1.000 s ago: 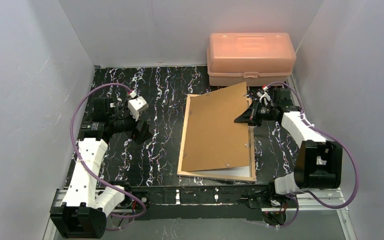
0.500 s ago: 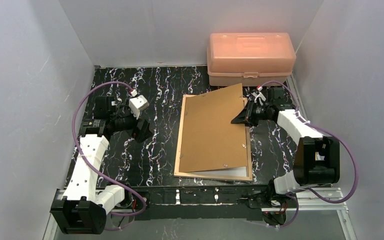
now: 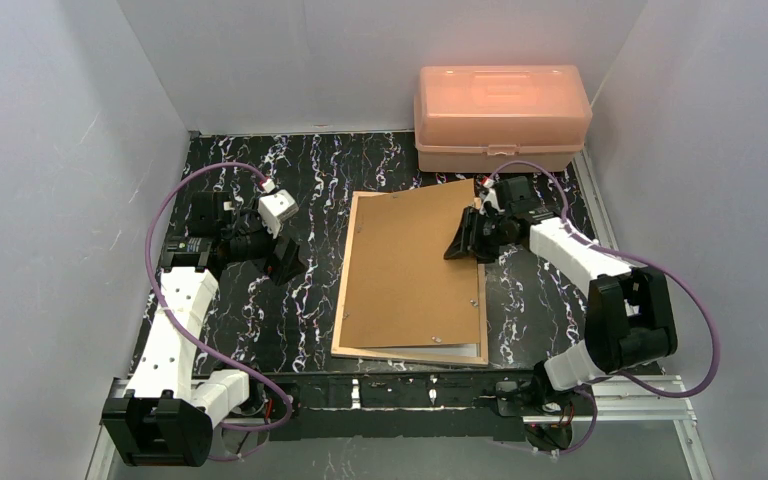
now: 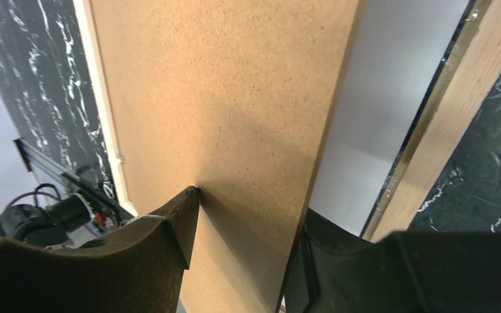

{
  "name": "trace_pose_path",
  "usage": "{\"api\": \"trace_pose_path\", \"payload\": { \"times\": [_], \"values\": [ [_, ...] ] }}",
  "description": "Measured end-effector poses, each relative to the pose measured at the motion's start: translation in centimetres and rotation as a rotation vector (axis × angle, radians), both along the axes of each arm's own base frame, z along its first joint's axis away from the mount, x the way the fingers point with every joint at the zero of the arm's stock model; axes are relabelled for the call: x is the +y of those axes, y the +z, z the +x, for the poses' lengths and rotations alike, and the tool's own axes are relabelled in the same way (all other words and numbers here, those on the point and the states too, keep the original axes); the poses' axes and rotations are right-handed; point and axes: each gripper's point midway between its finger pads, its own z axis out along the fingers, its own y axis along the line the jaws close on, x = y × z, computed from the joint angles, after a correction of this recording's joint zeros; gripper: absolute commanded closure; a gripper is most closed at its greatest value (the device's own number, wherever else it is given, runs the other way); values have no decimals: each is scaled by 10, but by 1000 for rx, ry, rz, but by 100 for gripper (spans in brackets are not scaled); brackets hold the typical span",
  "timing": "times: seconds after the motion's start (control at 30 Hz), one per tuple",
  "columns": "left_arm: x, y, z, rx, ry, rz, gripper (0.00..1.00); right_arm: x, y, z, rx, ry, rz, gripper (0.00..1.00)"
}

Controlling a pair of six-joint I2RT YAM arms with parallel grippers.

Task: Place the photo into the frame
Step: Turn over the photo frame item on the photo frame.

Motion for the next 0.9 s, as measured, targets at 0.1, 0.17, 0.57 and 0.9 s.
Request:
{"api": "trace_pose_path", "payload": {
  "times": [0.1,0.17,0.57,0.9],
  "values": [
    [1,-1,0,1,2,3,10,12,-5,-1,-8,42,-53,38],
    [1,-1,0,1,4,4,10,16,-10,-3,0,57,-89,31],
    [3,-6,-1,10,11,15,9,-1,-28,2,29,98,-338,1],
    [4,-7,-1,12,15,20,10,-12,-23,13,-12,76,-413,22]
  ]
}}
